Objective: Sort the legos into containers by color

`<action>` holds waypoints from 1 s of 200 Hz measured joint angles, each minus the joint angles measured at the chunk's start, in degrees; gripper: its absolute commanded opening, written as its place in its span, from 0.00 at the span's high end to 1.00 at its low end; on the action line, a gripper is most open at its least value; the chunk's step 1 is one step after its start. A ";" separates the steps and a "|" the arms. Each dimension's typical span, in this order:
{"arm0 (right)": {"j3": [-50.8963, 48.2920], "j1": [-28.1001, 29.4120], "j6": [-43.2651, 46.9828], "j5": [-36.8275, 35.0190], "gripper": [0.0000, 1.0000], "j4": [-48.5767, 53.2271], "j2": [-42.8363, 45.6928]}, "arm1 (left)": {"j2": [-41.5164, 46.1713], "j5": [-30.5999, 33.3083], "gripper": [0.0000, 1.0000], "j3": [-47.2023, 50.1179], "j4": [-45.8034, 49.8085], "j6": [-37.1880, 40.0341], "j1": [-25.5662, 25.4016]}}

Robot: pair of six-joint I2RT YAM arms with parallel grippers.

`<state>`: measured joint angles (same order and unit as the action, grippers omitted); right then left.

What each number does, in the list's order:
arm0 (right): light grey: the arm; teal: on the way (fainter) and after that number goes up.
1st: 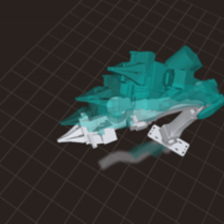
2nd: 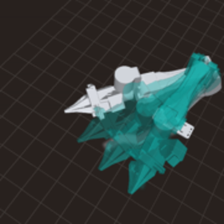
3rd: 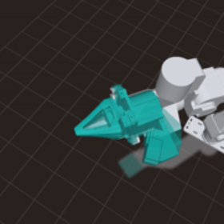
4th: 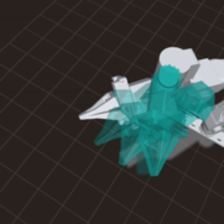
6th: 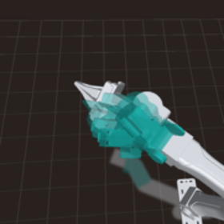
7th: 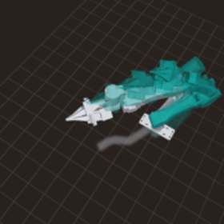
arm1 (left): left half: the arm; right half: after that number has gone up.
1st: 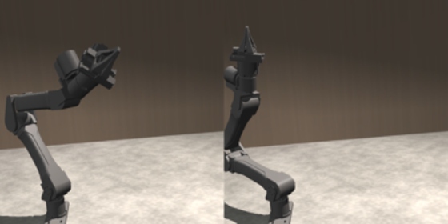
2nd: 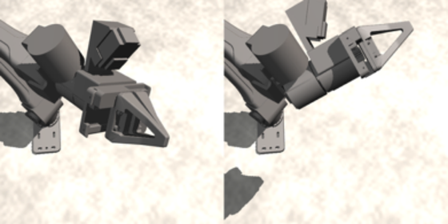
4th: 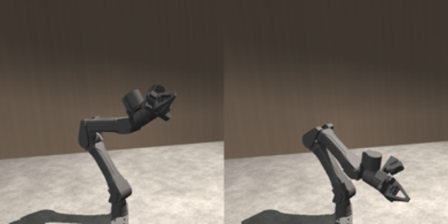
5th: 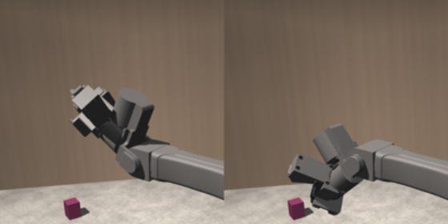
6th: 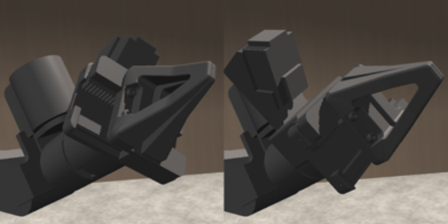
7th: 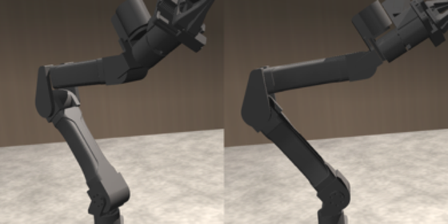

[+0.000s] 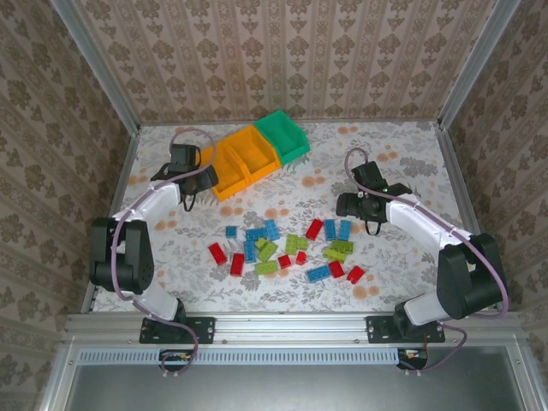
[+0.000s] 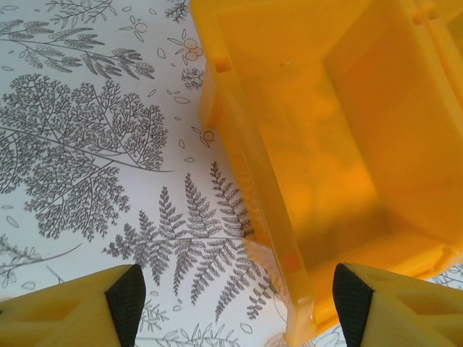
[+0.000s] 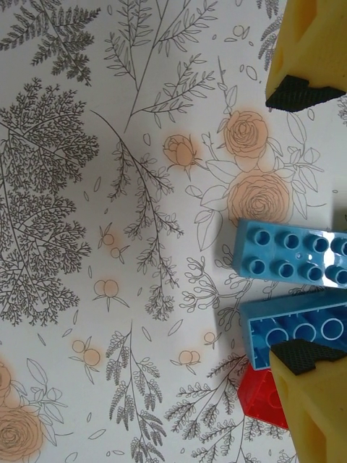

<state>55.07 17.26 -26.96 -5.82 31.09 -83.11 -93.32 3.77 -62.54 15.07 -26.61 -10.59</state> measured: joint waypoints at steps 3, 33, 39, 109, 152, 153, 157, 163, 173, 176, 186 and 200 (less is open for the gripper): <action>0.00 0.13 -0.15 -0.02 0.14 0.13 0.02 | -0.42 -0.07 0.25 -0.33 0.07 -0.02 0.00; 0.00 1.07 -1.25 -1.01 0.14 1.75 0.28 | -4.81 -0.15 0.35 -3.89 1.70 0.11 -0.22; 0.00 1.22 -1.51 -1.14 0.14 2.14 0.35 | -5.29 -0.15 0.38 -4.17 1.77 0.22 -0.33; -0.94 2.78 -3.93 -1.44 0.15 3.87 1.42 | -8.83 -1.14 0.63 -7.19 2.71 1.84 -1.03; -1.36 6.75 -2.78 -1.31 0.16 3.78 1.38 | -8.98 -1.81 0.72 -7.19 2.34 3.54 -1.77; -1.36 6.91 -2.69 -1.31 0.16 3.78 1.38 | -8.98 -1.81 0.73 -7.19 2.34 3.56 -1.77; -1.36 7.26 -2.54 -1.33 0.16 3.80 1.38 | -8.96 -1.90 0.73 -7.19 2.34 3.93 -1.86; -1.36 7.80 -2.14 -1.38 0.16 3.80 1.31 | -8.96 -1.92 0.74 -7.19 2.27 4.24 -1.99; -1.36 8.28 -1.73 -1.60 0.17 3.85 1.09 | -8.94 -1.90 0.75 -7.13 2.12 4.68 -2.16; -1.36 8.37 -1.70 -1.73 0.17 3.85 1.03 | -8.94 -1.90 0.75 -7.06 2.03 4.87 -2.19; -1.51 8.46 -1.70 -2.62 0.18 3.89 0.61 | -8.74 -1.99 0.77 -6.78 1.60 5.35 -2.25; -1.90 8.39 -1.81 -3.61 0.18 3.89 0.07 | -8.33 -2.12 0.79 -6.16 1.11 5.97 -2.38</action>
<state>53.17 25.65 -28.77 -9.43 34.98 -83.05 -101.65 1.65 -68.71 16.19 -20.64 -12.97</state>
